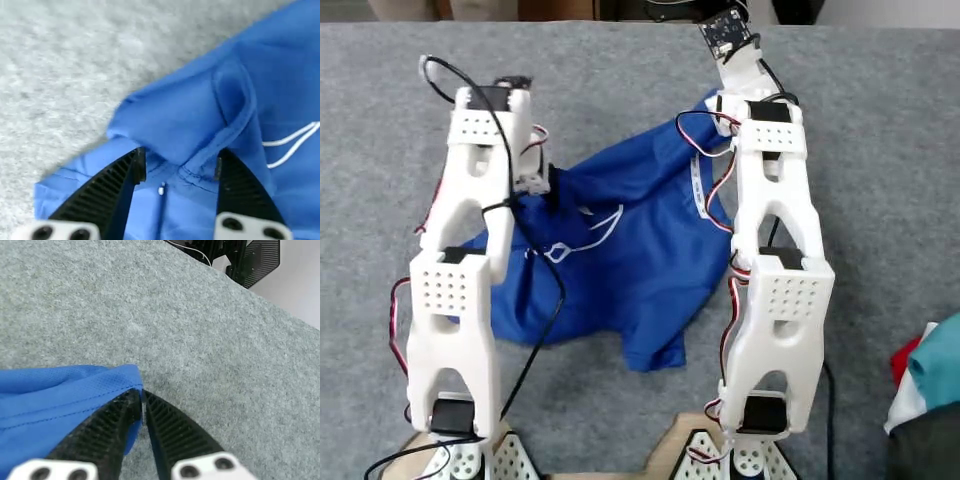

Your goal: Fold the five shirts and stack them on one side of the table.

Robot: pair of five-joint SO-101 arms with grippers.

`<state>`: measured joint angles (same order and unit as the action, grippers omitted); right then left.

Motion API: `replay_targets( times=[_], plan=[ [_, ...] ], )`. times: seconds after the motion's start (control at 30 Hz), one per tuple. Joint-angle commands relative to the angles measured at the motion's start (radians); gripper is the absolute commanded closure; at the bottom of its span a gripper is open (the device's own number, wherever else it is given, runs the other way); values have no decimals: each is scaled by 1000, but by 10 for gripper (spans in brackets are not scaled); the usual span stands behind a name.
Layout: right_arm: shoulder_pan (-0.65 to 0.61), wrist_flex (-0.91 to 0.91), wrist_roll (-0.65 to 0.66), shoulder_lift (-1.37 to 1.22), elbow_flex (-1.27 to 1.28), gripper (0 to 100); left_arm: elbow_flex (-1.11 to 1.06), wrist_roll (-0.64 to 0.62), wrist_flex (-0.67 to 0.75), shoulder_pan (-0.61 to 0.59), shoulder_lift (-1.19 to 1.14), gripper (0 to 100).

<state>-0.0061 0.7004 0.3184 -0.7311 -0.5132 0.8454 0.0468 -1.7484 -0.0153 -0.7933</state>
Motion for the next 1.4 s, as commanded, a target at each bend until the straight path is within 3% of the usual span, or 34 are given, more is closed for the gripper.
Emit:
replay_targets(
  times=[0.0, 0.17, 0.43, 0.63, 1.03, 1.37],
  plan=[
    [-12, -18, 11, 5, -28, 993, 51, 14, -11, -38, 25, 761],
    [-12, -18, 11, 5, -28, 993, 25, 60, -12, -60, 25, 764],
    [-12, -18, 11, 5, -28, 993, -77, 71, -12, 8, 76, 764],
    [-12, -18, 11, 5, -28, 993, -152, 218, -12, 58, 222, 761],
    [-12, -18, 11, 5, -28, 993, -252, 439, -9, -29, 265, 764],
    [-13, -18, 11, 5, -25, 993, -270, 382, 63, -25, 226, 764]
  ],
)
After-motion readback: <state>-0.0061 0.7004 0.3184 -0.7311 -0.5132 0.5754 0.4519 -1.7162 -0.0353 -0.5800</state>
